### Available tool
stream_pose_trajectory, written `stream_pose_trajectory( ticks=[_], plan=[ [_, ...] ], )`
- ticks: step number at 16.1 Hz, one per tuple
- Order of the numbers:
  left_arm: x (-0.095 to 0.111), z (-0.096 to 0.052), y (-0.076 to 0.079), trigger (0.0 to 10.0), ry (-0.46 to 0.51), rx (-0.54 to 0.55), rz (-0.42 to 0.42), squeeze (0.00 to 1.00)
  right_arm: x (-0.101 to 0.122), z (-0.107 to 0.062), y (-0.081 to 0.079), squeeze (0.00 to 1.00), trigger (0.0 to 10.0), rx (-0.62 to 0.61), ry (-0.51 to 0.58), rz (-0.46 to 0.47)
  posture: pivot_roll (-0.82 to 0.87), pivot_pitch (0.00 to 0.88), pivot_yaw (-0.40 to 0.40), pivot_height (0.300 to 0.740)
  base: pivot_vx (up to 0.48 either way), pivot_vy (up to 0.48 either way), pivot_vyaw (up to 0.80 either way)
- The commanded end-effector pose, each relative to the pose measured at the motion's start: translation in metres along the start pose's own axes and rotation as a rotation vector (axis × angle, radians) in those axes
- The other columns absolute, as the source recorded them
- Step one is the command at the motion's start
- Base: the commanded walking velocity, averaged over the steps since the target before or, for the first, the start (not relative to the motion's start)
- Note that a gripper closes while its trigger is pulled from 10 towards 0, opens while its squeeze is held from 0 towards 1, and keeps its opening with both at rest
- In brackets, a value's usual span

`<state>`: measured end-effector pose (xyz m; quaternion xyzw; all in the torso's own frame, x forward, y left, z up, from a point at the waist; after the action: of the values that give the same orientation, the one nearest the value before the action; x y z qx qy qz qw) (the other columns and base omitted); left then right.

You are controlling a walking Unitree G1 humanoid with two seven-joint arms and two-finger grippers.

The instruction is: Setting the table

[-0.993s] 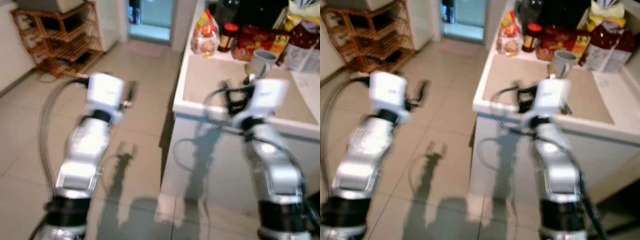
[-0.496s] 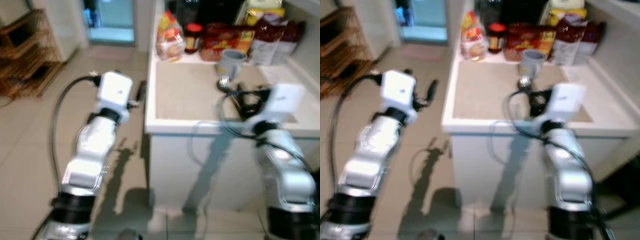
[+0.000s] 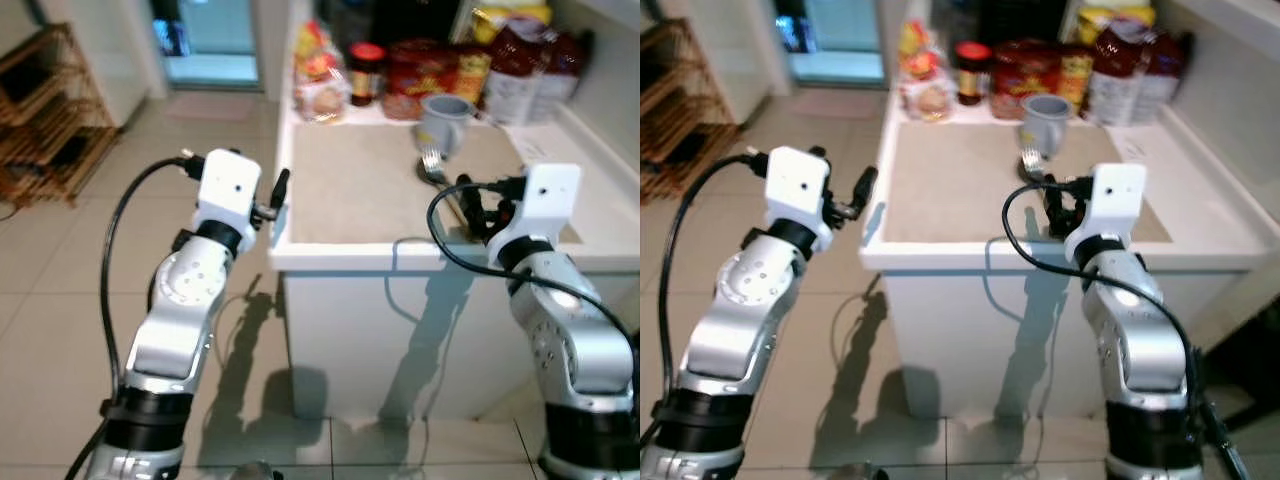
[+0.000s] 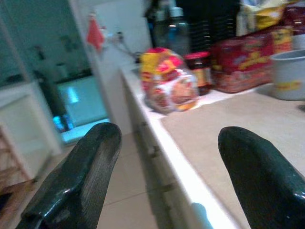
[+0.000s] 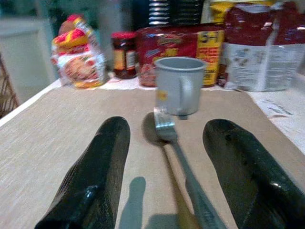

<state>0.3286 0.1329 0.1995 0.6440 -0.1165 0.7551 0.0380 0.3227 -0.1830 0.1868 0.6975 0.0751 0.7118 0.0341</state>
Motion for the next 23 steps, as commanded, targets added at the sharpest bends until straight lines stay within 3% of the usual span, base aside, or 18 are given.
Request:
stream_pose_trajectory(
  ticks=[1, 7, 12, 14, 17, 23],
  plan=[
    [0.0, 0.0, 0.001, 10.0, -0.004, -0.001, 0.004, 0.0, 0.001, 0.002, 0.0, 0.0, 10.0, 0.012, -0.011, -0.015, 0.06, 0.0, -0.028, 0.74, 0.0, -0.311, 0.0],
    [0.002, 0.002, 0.003, 10.0, -0.001, 0.005, 0.033, 0.0, 0.002, 0.008, -0.005, 0.0, 10.0, 0.004, -0.004, 0.019, 0.06, 0.0, -0.031, 0.74, 0.0, -0.464, 0.0],
    [0.001, 0.003, 0.002, 10.0, -0.007, 0.011, 0.043, 0.0, -0.004, 0.006, -0.011, 0.0, 10.0, 0.038, -0.029, 0.032, 0.06, 0.0, -0.039, 0.74, 0.0, 0.0, 0.0],
    [0.002, 0.003, 0.003, 10.0, -0.005, 0.005, 0.006, 0.0, -0.005, 0.005, -0.012, 0.0, 10.0, 0.04, -0.027, 0.035, 0.06, 0.0, -0.04, 0.74, 0.0, 0.0, 0.0],
    [0.004, 0.004, 0.004, 10.0, 0.002, -0.019, -0.016, 0.0, -0.003, 0.005, -0.017, 0.0, 10.0, 0.045, -0.025, 0.031, 0.06, 0.0, -0.038, 0.74, 0.324, 0.0, 0.75],
    [0.004, 0.003, 0.006, 10.0, 0.002, -0.035, -0.023, 0.0, -0.002, 0.006, -0.013, 0.0, 10.0, 0.042, -0.021, 0.045, 0.06, 0.0, -0.041, 0.74, 0.339, 0.0, 0.0]
  ],
)
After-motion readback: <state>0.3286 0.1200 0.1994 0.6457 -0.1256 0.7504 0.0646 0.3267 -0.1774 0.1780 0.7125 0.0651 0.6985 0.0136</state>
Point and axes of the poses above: a point about 5 cm out from each wrist's last joint towards the gripper, its own z axis pointing out of the wrist towards the gripper, its own x axis along the axis of the wrist's last joint, y = z × x, the point moved 2 cm from there along z, pointing out of the wrist towards the gripper, and after that the axes turned 8 degrees about -z, right-handed, at the moved point
